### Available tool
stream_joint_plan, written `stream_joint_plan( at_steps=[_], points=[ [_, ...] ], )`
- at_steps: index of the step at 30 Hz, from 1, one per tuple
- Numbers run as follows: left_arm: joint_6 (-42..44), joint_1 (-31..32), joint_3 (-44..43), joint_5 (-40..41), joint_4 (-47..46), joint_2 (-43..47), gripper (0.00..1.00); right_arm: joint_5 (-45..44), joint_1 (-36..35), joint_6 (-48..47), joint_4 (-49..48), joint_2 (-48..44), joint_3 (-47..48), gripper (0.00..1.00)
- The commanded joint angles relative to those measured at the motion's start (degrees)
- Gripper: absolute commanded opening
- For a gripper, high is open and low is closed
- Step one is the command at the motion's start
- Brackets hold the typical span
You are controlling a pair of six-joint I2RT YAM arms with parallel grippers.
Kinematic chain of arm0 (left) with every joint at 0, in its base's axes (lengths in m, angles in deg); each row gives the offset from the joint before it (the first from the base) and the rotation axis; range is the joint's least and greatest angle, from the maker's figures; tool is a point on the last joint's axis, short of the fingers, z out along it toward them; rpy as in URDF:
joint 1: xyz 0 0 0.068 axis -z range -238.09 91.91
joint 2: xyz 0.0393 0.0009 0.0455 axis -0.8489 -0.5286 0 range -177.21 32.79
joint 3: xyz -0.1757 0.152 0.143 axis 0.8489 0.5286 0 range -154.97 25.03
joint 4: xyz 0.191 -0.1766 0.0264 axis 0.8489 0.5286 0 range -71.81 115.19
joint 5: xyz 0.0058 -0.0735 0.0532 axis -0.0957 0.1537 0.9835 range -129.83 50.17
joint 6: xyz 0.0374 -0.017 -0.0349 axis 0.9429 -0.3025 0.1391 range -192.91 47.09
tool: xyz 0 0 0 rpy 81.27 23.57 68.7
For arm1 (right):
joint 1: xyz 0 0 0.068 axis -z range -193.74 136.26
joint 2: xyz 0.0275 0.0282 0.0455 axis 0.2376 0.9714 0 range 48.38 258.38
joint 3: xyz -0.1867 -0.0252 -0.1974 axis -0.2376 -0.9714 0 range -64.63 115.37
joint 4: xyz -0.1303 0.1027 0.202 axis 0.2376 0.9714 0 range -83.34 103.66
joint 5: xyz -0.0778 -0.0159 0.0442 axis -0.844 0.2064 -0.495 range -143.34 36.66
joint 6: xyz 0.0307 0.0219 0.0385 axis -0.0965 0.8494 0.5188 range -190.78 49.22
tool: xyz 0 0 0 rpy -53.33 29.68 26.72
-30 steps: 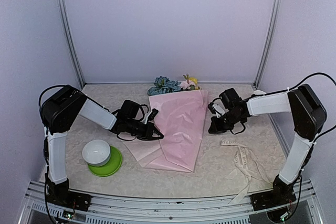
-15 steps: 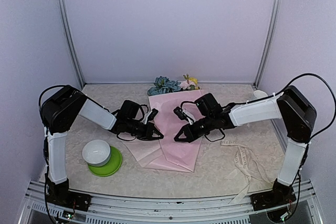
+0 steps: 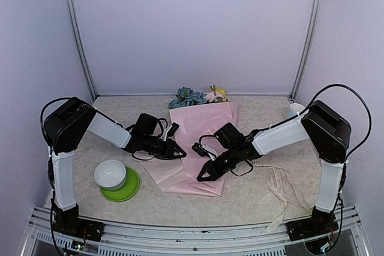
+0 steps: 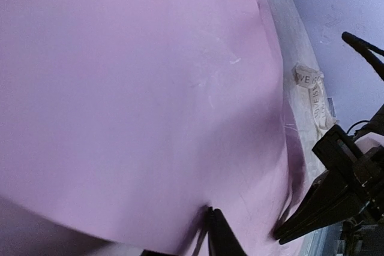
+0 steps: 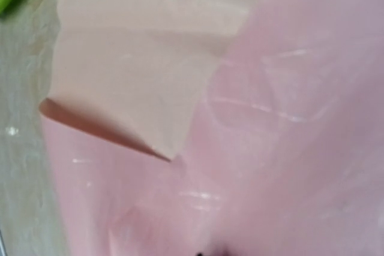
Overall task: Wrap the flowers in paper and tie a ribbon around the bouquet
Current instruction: Pick up the two-thirds-folded wrapping paper from the center of the board.
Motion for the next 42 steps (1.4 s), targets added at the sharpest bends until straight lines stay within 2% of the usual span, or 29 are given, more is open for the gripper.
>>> stream_joint_plan(
  at_steps=[1, 3, 5, 7, 9, 11, 14, 21, 31, 33, 36, 37, 42],
  points=[
    [0.8, -1.0, 2.2, 5.8, 3.2, 8.4, 0.23, -6.6, -0.4, 0.0, 7.1, 2.6, -0.5, 0.0],
    [3.9, 0.9, 2.3, 8.0, 8.0, 14.0, 0.26, -5.8, -0.4, 1.1, 6.2, 2.6, -0.8, 0.0],
    [8.6, 4.9, 1.4, 10.8, 17.2, 18.5, 0.28, -4.9, -0.4, 2.6, 5.2, 2.4, -1.1, 0.0],
    [11.2, 9.1, 0.4, 13.0, 25.6, 18.9, 0.24, -4.7, -0.4, 4.1, 4.7, 1.8, -1.3, 0.0],
    [10.7, 13.3, 2.0, 14.9, 29.8, 18.6, 0.17, -4.0, -0.4, 5.9, 3.7, 1.0, -1.8, 0.0],
    [8.0, 15.9, 4.4, 16.2, 30.4, 18.9, 0.14, -3.6, -0.5, 7.7, 2.0, 0.4, -2.6, 0.0],
    [5.0, 18.3, 6.7, 19.0, 28.8, 19.3, 0.15, -3.6, -0.5, 9.4, -0.3, -0.5, -4.0, 0.0],
    [3.0, 20.5, 5.4, 24.4, 33.7, 14.6, 0.11, -6.3, -1.4, 11.6, -1.3, -1.9, -6.5, 0.0],
    [-0.3, 22.1, 11.0, 32.7, 44.6, 23.8, 0.09, -9.4, -3.1, 10.5, -0.1, -1.9, -6.1, 0.0],
    [-1.1, 20.9, 10.2, 33.9, 44.2, 26.8, 0.17, -9.8, -3.3, 10.3, 0.3, -1.8, -6.0, 0.0],
    [-3.6, 17.3, 9.5, 33.0, 39.5, 31.4, 0.35, -9.8, -3.4, 10.3, 0.6, -1.5, -5.9, 0.0],
    [-8.4, 14.2, 11.2, 30.7, 33.4, 34.1, 0.47, -9.8, -3.6, 8.5, 0.8, -1.3, -5.7, 0.0],
    [-24.4, 12.8, 19.4, 33.5, 23.9, 39.0, 0.51, -9.7, -3.9, 8.7, 0.0, -1.5, -5.8, 0.0]
  ],
)
